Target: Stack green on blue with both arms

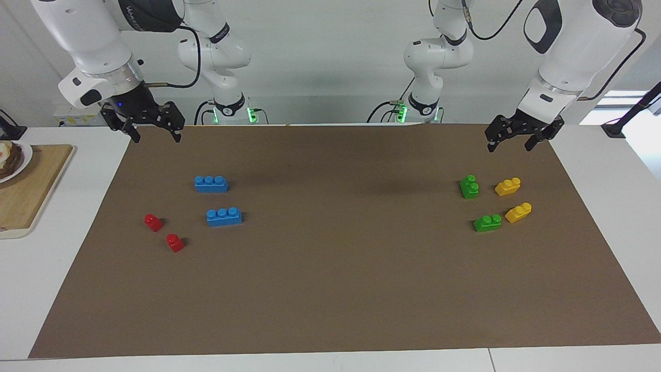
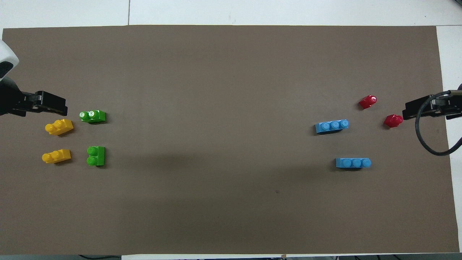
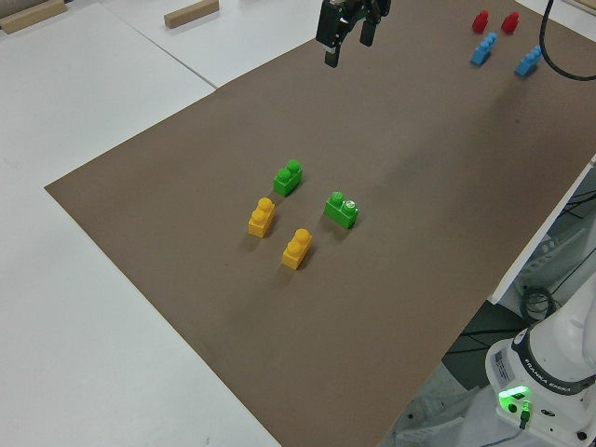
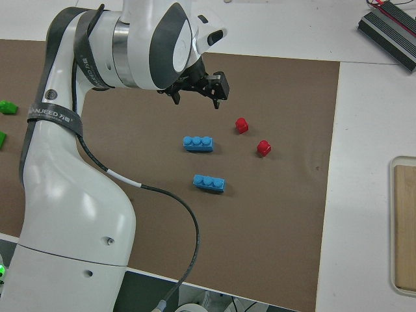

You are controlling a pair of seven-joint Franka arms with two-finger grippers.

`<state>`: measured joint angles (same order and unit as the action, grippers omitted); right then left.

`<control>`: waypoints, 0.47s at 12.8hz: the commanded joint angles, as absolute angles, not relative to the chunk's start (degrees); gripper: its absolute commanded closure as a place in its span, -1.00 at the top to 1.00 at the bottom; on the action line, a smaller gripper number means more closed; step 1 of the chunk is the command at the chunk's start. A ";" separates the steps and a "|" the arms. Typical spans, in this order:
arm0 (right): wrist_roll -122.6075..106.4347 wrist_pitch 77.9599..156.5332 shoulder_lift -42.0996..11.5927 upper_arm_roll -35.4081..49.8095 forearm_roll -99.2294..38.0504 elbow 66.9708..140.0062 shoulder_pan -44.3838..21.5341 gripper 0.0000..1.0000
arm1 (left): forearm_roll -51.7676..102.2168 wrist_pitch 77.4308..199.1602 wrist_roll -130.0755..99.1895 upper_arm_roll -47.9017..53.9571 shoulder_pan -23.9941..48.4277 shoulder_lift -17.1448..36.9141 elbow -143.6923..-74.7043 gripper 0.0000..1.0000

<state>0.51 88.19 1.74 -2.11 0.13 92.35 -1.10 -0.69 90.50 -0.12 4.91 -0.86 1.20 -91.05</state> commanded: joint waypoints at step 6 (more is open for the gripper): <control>4.75 87.71 2.20 -1.49 1.06 92.55 -0.88 1.00 | -0.44 91.41 -0.88 4.31 -0.35 -0.18 -92.37 1.00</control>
<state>4.05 88.19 1.74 -1.93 0.13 92.36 -1.15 -0.69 90.51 -0.12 4.85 -0.86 1.14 -91.05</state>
